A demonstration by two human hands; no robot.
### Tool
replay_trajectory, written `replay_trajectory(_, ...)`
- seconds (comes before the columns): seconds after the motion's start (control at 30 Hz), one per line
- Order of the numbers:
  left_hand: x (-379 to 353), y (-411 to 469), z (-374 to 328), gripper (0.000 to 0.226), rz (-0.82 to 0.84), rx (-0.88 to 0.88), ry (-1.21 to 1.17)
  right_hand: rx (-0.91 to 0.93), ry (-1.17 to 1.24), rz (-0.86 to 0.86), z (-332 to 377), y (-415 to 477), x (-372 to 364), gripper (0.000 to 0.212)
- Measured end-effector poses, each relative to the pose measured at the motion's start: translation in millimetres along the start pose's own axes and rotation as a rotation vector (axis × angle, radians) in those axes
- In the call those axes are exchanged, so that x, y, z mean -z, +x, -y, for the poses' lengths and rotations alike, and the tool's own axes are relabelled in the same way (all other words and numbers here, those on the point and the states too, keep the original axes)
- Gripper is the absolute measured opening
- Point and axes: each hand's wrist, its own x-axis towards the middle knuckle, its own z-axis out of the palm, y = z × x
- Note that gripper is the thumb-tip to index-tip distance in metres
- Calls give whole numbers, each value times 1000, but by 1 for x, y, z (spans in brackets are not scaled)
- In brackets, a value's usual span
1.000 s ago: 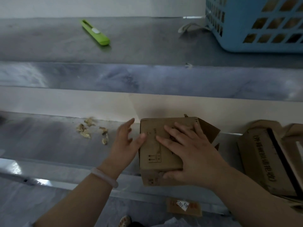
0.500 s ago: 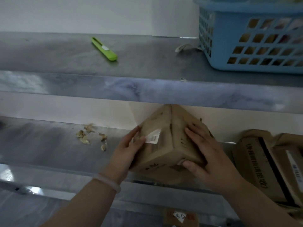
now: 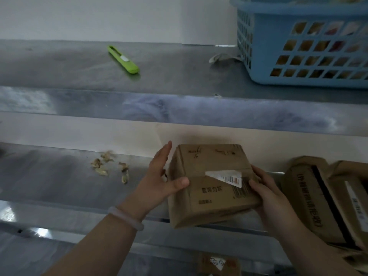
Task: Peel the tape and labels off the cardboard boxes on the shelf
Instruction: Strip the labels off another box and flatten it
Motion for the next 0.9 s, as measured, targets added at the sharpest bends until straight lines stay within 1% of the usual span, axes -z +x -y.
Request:
replay_trajectory(0.03,-1,1,-2,114,39,-12,-15,-20,4,32,1,0,-1,35)
replay_trajectory(0.07,-3,3,-3,117,52,-29,-28,-38,-8,67,-1,1,0,35)
replay_trajectory(0.13,-5,8,-7,114,17,-58,12,-60,-111,120,-6,1,2,32)
replay_trajectory(0.17,-5,10,-10,111,-3,-75,60,-54,-222,124,-5,0,3,33)
replay_trajectory(0.23,-4,14,-16,106,-15,-93,163,-8,-489,114,-2,-2,1,43)
replay_trajectory(0.3,-7,18,-21,97,-33,-78,213,79,-614,73,6,-2,-2,48)
replay_trajectory(0.4,-20,23,-27,82,-93,-124,279,326,-717,45,17,-3,-5,47)
replay_trajectory(0.47,-29,25,-31,82,-35,-201,379,444,-815,44,19,-1,-5,39)
replay_trajectory(0.5,-33,26,-32,84,15,-234,423,437,-816,50,19,-1,-4,47)
replay_trajectory(0.53,-36,26,-33,85,60,-255,463,386,-781,47,22,-2,-5,60)
replay_trajectory(0.57,-39,25,-34,87,94,-270,505,319,-742,41,25,-3,-5,69)
replay_trajectory(0.6,-41,24,-34,87,116,-286,547,283,-691,39,29,-5,-6,72)
replay_trajectory(0.63,-43,24,-32,89,129,-305,585,283,-627,48,34,-8,-7,71)
replay_trajectory(0.7,-49,24,-32,90,148,-338,634,299,-521,72,46,-12,-10,63)
replay_trajectory(0.73,-52,24,-31,89,155,-347,642,299,-527,65,52,-12,-10,58)
replay_trajectory(0.8,-57,27,-31,88,170,-352,646,261,-573,57,58,-8,-3,54)
replay_trajectory(0.9,-65,29,-31,87,176,-384,691,161,-586,136,68,0,15,54)
